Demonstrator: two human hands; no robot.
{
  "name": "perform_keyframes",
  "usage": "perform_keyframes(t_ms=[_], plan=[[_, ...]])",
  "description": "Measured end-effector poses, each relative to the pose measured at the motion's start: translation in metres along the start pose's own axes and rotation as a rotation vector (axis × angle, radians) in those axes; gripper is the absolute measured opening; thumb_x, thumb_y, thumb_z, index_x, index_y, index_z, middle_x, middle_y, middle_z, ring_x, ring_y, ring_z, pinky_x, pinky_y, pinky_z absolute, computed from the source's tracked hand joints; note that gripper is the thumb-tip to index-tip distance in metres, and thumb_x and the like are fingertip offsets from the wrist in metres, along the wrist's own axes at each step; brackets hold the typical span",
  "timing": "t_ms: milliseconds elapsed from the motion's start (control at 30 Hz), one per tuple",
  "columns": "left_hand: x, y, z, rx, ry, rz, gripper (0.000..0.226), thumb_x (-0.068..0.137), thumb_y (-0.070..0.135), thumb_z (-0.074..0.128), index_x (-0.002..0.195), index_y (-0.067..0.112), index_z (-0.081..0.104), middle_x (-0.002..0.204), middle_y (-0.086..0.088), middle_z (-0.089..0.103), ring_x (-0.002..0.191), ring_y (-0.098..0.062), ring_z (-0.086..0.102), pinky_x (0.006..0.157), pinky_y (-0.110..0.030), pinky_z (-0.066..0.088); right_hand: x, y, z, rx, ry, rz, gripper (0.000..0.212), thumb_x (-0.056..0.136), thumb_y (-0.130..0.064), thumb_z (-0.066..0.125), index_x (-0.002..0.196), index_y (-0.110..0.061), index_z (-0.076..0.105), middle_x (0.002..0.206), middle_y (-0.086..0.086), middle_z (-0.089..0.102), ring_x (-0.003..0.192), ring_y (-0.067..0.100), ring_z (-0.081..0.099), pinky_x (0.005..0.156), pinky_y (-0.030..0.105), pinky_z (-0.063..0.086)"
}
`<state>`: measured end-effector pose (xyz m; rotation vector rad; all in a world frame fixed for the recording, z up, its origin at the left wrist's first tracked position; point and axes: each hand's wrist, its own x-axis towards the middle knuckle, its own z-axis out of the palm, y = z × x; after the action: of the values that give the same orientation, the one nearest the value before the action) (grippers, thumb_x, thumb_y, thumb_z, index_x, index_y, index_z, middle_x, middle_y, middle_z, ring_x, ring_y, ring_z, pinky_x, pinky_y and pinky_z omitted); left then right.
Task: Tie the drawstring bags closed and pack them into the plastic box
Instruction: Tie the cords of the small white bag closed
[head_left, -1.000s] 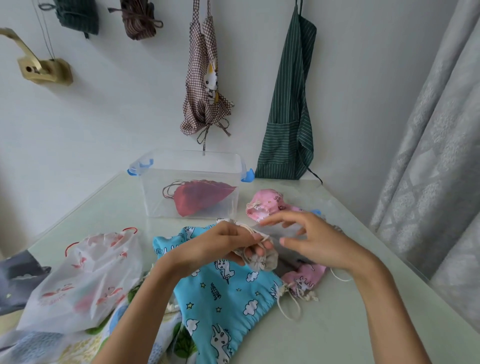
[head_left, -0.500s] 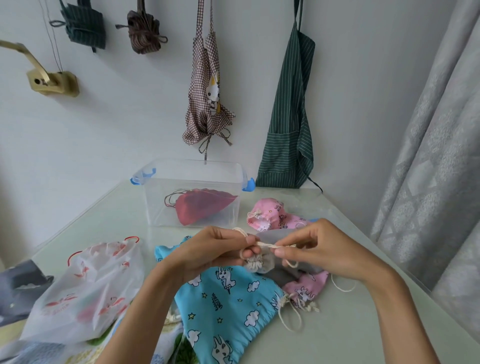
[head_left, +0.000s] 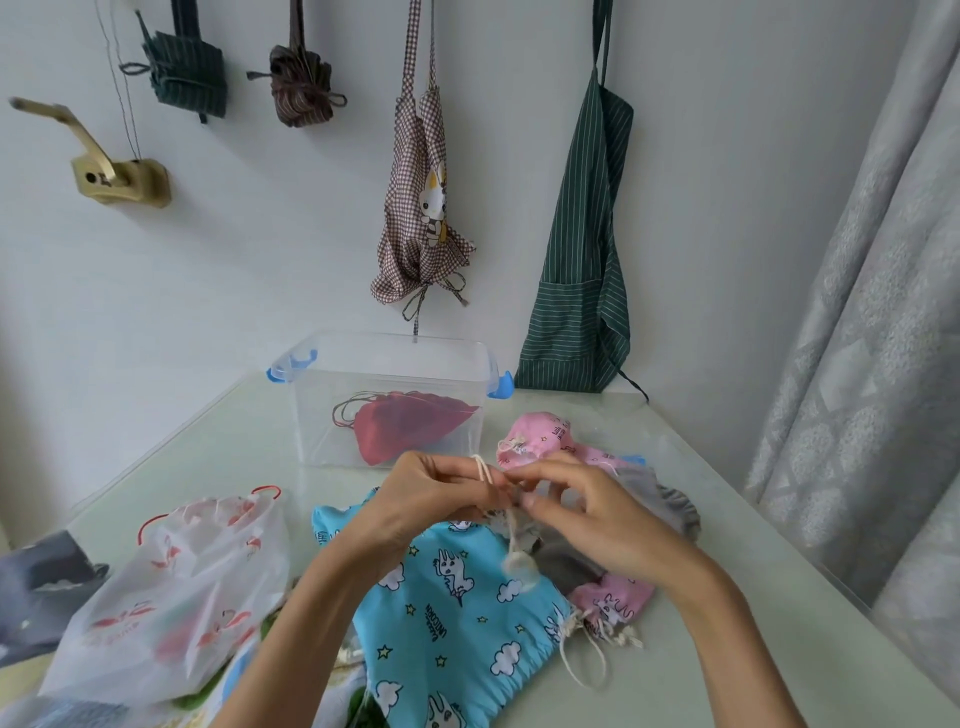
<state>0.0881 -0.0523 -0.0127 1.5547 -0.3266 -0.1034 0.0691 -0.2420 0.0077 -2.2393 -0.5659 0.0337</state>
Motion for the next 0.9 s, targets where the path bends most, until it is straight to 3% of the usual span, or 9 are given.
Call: perform_keyframes(t_ms=[67, 233, 367, 433, 500, 600, 667, 800, 900], plan=[[-0.001, 0.003, 0.001, 0.037, 0.037, 0.111, 0.021, 0.07, -0.002, 0.074, 0.068, 0.018, 0.078, 0.074, -0.004, 0.075, 0.068, -0.009, 0.07, 0.064, -0.015, 0.053, 0.001, -0.001, 0.007, 0.087, 0.038, 0.013, 0.023, 0.085, -0.041, 0.06, 0.105, -0.033, 0.065, 0.1, -0.005, 0.064, 0.074, -0.001, 0.063, 0.067, 0.013, 0.048], [-0.002, 0.0, -0.003, 0.159, 0.198, 0.325, 0.02, 0.071, -0.003, 0.074, 0.07, 0.017, 0.077, 0.074, -0.002, 0.076, 0.071, -0.017, 0.073, 0.066, -0.019, 0.056, 0.006, 0.004, 0.011, 0.082, 0.15, -0.046, 0.021, 0.08, -0.044, 0.067, 0.086, -0.025, 0.07, 0.087, -0.003, 0.068, 0.084, 0.015, 0.06, 0.079, 0.031, 0.047], [-0.003, -0.005, -0.003, 0.209, 0.199, 0.412, 0.004, 0.071, 0.019, 0.08, 0.073, 0.022, 0.078, 0.081, 0.004, 0.076, 0.073, -0.015, 0.073, 0.067, -0.023, 0.058, 0.009, 0.003, 0.018, 0.115, 0.125, -0.054, 0.023, 0.087, -0.042, 0.06, 0.088, -0.022, 0.071, 0.087, -0.004, 0.07, 0.083, 0.008, 0.063, 0.073, 0.022, 0.05], [-0.002, -0.006, -0.001, 0.228, 0.221, 0.432, 0.01, 0.069, 0.032, 0.078, 0.077, 0.027, 0.078, 0.081, 0.008, 0.076, 0.074, -0.012, 0.073, 0.067, -0.025, 0.058, 0.012, 0.005, 0.02, 0.194, 0.124, -0.017, 0.03, 0.092, -0.042, 0.052, 0.089, -0.019, 0.07, 0.09, -0.001, 0.071, 0.087, 0.007, 0.063, 0.081, 0.023, 0.048], [0.0, -0.008, -0.001, 0.296, 0.24, 0.458, 0.008, 0.07, 0.033, 0.078, 0.078, 0.031, 0.077, 0.08, 0.011, 0.075, 0.076, -0.009, 0.072, 0.072, -0.029, 0.059, 0.014, 0.006, 0.02, 0.314, 0.124, 0.027, 0.021, 0.093, -0.034, 0.053, 0.087, -0.023, 0.071, 0.092, -0.003, 0.072, 0.093, 0.007, 0.064, 0.085, 0.022, 0.048], [0.0, -0.01, 0.0, 0.34, 0.263, 0.462, 0.008, 0.071, 0.032, 0.079, 0.078, 0.031, 0.077, 0.081, 0.015, 0.075, 0.076, -0.007, 0.071, 0.074, -0.036, 0.059, 0.016, 0.007, 0.02, 0.448, 0.163, 0.063, 0.017, 0.087, -0.023, 0.063, 0.079, -0.031, 0.075, 0.084, -0.011, 0.074, 0.082, -0.004, 0.065, 0.068, 0.007, 0.047], [0.001, -0.011, 0.0, 0.331, 0.255, 0.444, 0.013, 0.07, 0.039, 0.077, 0.079, 0.03, 0.078, 0.082, 0.014, 0.075, 0.077, -0.006, 0.071, 0.073, -0.037, 0.059, 0.015, 0.006, 0.018, 0.477, 0.2, 0.073, 0.015, 0.084, -0.02, 0.067, 0.077, -0.029, 0.076, 0.078, -0.011, 0.074, 0.073, -0.006, 0.065, 0.063, 0.006, 0.045], [0.005, -0.015, -0.002, 0.238, 0.119, 0.373, 0.021, 0.073, 0.034, 0.072, 0.082, 0.016, 0.079, 0.084, 0.007, 0.076, 0.092, -0.005, 0.07, 0.075, -0.019, 0.055, 0.01, 0.005, 0.01, 0.241, 0.307, 0.009, 0.017, 0.079, -0.017, 0.073, 0.072, -0.032, 0.073, 0.072, -0.015, 0.073, 0.066, -0.001, 0.066, 0.065, 0.014, 0.052], [0.006, -0.019, 0.003, 0.27, 0.071, 0.328, 0.013, 0.081, 0.027, 0.07, 0.084, 0.017, 0.078, 0.087, 0.007, 0.076, 0.092, -0.008, 0.07, 0.078, -0.022, 0.056, 0.006, 0.002, 0.011, -0.279, 0.459, -0.004, 0.012, 0.071, -0.034, 0.073, 0.063, -0.031, 0.064, 0.054, -0.017, 0.063, 0.049, -0.002, 0.057, 0.054, 0.019, 0.048]])
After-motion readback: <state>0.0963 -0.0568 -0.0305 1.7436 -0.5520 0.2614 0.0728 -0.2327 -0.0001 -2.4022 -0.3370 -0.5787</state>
